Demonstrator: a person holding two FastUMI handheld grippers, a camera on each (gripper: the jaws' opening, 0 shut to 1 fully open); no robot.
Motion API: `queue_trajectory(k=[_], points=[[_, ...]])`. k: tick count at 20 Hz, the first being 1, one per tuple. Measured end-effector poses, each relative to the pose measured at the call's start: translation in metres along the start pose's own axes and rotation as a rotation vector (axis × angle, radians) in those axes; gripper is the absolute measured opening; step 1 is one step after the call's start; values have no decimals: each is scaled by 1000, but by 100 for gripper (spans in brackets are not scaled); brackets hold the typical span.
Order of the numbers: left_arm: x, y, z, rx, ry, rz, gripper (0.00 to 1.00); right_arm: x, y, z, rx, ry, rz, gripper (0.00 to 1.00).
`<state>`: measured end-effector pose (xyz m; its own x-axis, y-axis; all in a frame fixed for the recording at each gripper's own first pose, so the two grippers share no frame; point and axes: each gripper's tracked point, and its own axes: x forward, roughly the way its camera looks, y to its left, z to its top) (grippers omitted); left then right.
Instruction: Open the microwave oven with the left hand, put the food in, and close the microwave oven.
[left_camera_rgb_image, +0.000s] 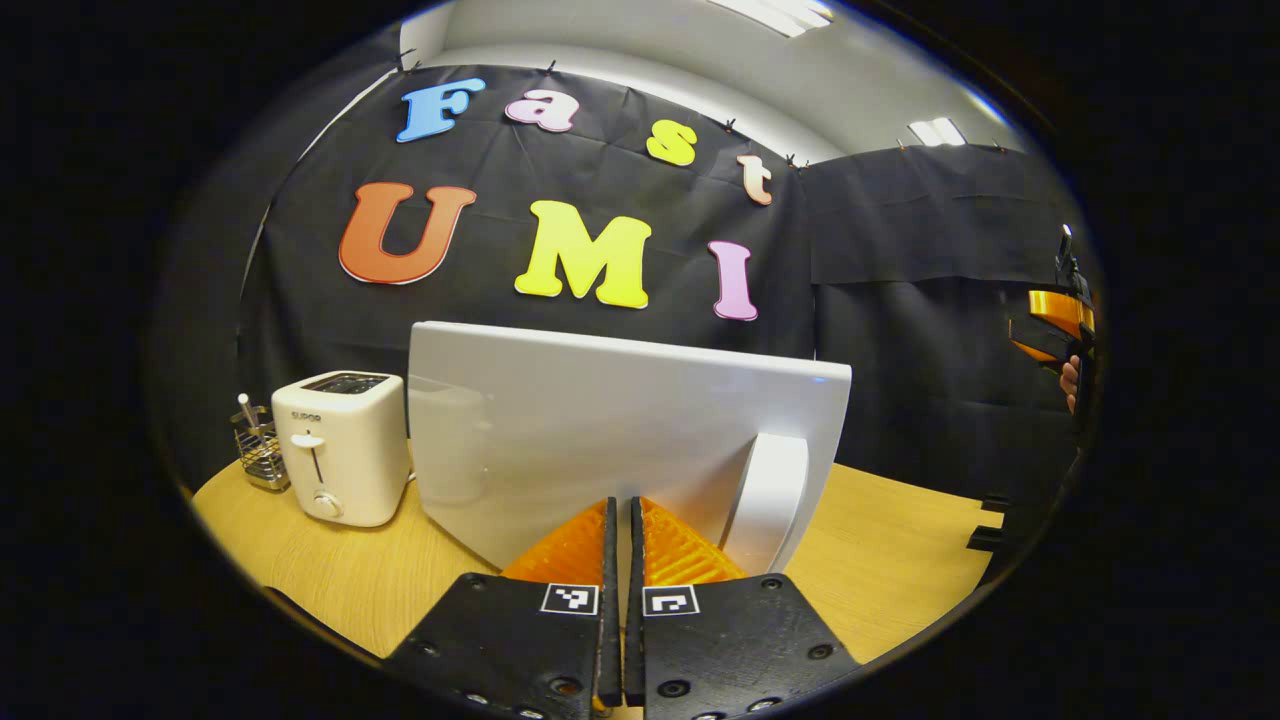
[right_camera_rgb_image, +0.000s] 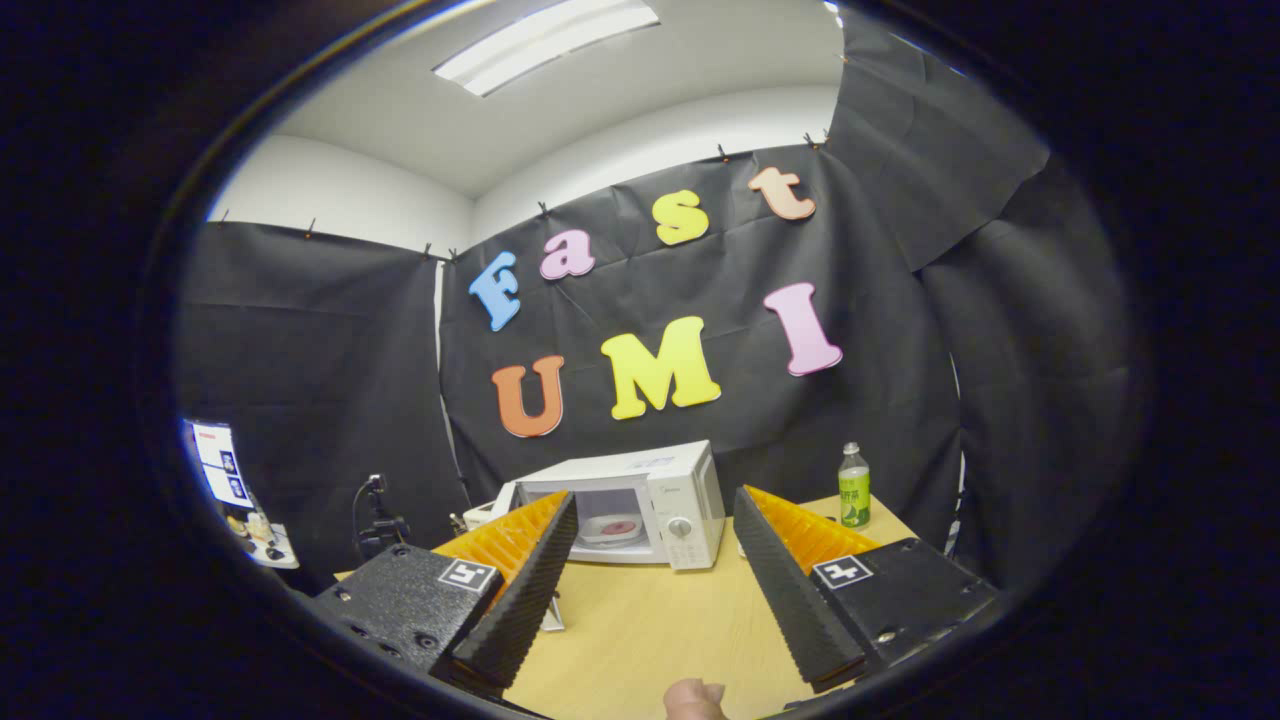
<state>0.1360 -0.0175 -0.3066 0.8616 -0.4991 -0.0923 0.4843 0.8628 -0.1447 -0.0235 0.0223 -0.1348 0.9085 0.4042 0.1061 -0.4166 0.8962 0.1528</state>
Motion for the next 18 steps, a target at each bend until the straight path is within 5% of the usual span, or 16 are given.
queue_trajectory(k=[7, 9, 10, 12, 13, 14, 15, 18], points=[[84, -24, -1, 13, 4, 16, 2, 19, -12, -9, -4, 25, 6, 100], [109, -23, 1, 38, -4, 65, 2, 26, -15, -9, -12, 28, 13, 89], [122, -25, -2, 42, 3, 74, 1, 29, -18, -8, -24, 27, 18, 100], [147, -34, -5, 29, 13, 63, 2, 37, -29, -9, -48, 26, 7, 100], [158, -36, -5, 26, 13, 67, 2, 40, -34, -10, -59, 28, 2, 89], [169, -37, -5, 31, 13, 78, 2, 44, -38, -11, -62, 28, -2, 89], [178, -37, -4, 33, 9, 88, 2, 47, -43, -13, -59, 30, -5, 100], [206, -17, -6, 62, 18, 196, 1, 54, -56, -23, -41, 48, -7, 100]])
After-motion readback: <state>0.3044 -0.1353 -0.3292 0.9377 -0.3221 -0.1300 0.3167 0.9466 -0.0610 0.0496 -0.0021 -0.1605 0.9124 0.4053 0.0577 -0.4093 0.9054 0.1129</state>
